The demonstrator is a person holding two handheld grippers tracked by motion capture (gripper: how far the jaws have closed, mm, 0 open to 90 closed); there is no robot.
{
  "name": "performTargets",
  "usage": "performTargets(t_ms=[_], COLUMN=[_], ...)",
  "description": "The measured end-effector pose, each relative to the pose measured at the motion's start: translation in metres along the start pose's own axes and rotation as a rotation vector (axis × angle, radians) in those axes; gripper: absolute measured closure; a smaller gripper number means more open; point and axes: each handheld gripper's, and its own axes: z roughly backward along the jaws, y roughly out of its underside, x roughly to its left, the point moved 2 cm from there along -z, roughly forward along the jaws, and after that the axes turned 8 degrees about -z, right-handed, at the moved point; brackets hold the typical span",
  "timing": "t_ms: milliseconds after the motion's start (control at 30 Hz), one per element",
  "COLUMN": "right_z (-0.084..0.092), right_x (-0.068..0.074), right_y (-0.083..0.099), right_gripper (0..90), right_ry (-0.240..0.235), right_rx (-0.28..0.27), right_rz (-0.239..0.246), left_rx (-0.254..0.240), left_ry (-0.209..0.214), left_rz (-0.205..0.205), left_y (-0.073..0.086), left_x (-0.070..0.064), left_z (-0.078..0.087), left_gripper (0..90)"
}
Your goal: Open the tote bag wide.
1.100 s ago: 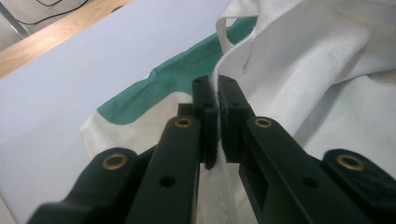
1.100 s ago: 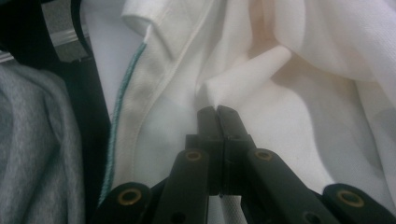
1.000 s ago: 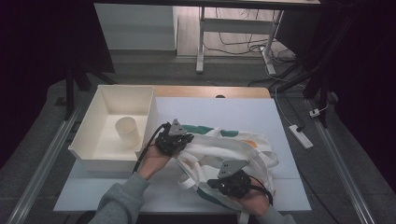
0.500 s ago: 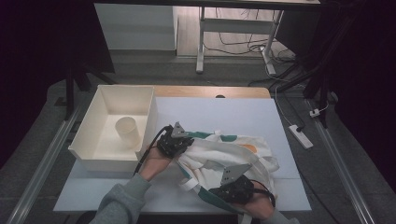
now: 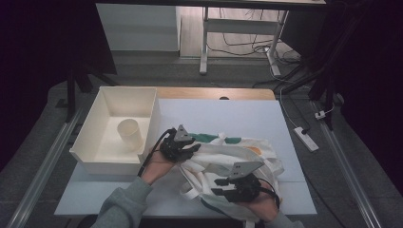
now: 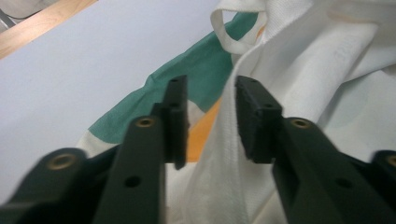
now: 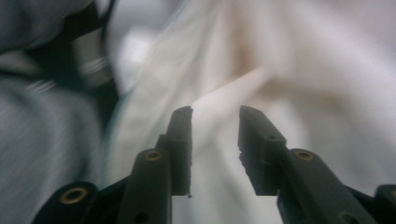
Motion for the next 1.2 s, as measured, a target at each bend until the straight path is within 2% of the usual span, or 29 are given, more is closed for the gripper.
performTargets(t_ms=[67,133,267,433,600,700,800,900,1000,1067,1200], right_z=[0.009,0.015,0.011,-0.005,-0.019,-0.025,-0.027,-0.024,-0.021,-0.02,-0.016], right_x=[-0.005,-0.011,-0.028,-0.048,-0.064,-0.069,-0.073,-0.078,-0.08,-0.081,-0.086], right_y=[-0.006,-0.011,-0.016,-0.015,-0.012,-0.008,-0.005,-0.004,-0.005,-0.006,-0.008], right_gripper=[59.0,55.9,49.7,43.4,42.9,46.9,59.3,73.8,84.3,87.1,88.0], right_ry=[0.079,0.15,0.233,0.288,0.332,0.361,0.383,0.361,0.347,0.35,0.335], right_rx=[-0.04,-0.054,-0.016,0.067,0.123,0.154,0.162,0.142,0.124,0.111,0.089], right_rz=[0.005,0.016,0.02,0.034,0.028,0.042,0.046,0.02,0.018,0.019,-0.008], left_rx=[-0.014,-0.031,-0.074,-0.115,-0.102,-0.087,-0.074,-0.065,-0.054,-0.045,-0.017], left_ry=[-0.002,0.003,0.022,0.066,0.115,0.129,0.142,0.159,0.184,0.205,0.249], left_rz=[-0.001,-0.002,-0.013,-0.04,-0.068,-0.07,-0.077,-0.09,-0.115,-0.132,-0.179], left_y=[-0.002,-0.006,-0.014,-0.023,-0.026,-0.025,-0.024,-0.024,-0.026,-0.027,-0.028], left_x=[-0.001,-0.002,-0.007,-0.017,-0.026,-0.029,-0.032,-0.037,-0.044,-0.05,-0.066], left_z=[0.005,0.011,0.025,0.039,0.039,0.034,0.03,0.029,0.027,0.025,0.018], left_gripper=[58.5,56.3,54.1,52.9,52.1,52.0,52.0,52.0,51.8,51.7,51.1])
